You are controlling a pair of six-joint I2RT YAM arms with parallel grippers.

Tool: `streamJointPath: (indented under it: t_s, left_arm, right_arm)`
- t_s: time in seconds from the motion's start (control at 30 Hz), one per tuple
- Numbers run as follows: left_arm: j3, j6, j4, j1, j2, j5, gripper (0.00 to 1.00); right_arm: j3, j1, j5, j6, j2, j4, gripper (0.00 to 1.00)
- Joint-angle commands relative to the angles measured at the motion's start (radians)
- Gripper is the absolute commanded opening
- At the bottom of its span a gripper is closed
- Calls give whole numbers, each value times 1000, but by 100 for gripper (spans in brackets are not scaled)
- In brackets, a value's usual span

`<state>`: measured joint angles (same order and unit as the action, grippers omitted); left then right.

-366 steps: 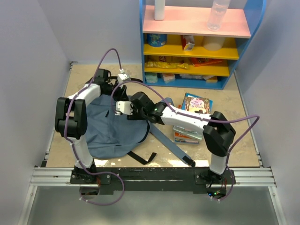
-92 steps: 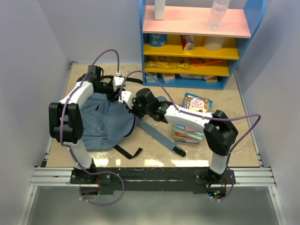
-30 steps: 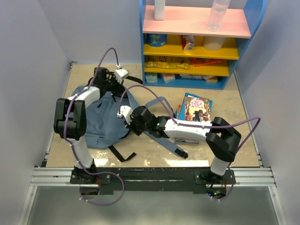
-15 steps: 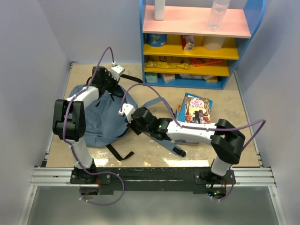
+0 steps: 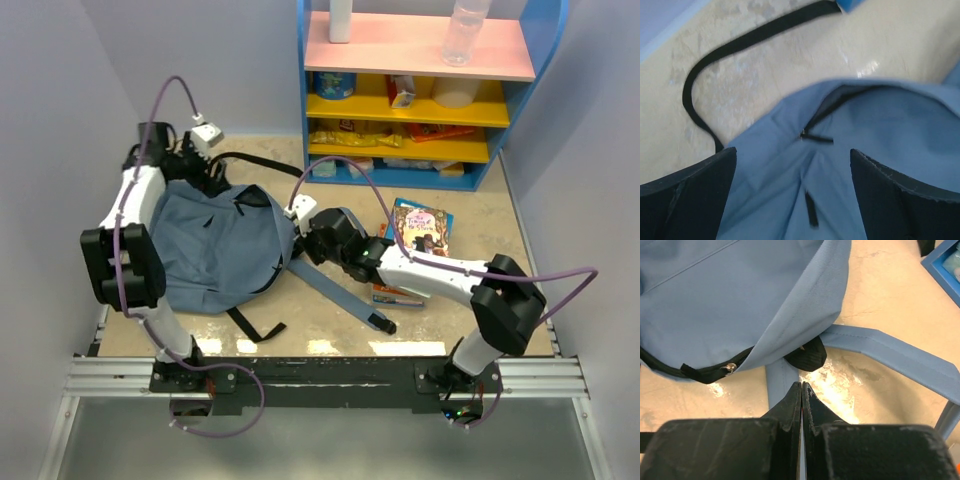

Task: Pack the student bag
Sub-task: Unzip the student bag at the center of the board.

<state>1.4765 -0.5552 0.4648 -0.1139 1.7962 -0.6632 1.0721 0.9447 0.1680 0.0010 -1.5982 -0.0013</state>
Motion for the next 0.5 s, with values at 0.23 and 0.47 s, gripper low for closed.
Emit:
streamJointPath:
  t_s: [0.23, 0.47]
  left_arm:
    - [-247, -537, 519, 17, -311, -417, 100]
    - [-386, -751, 583, 99, -387, -450, 100]
  right_arm:
    - [264, 9, 33, 137, -180, -78, 45]
    - [321, -4, 42, 215, -247, -75, 48]
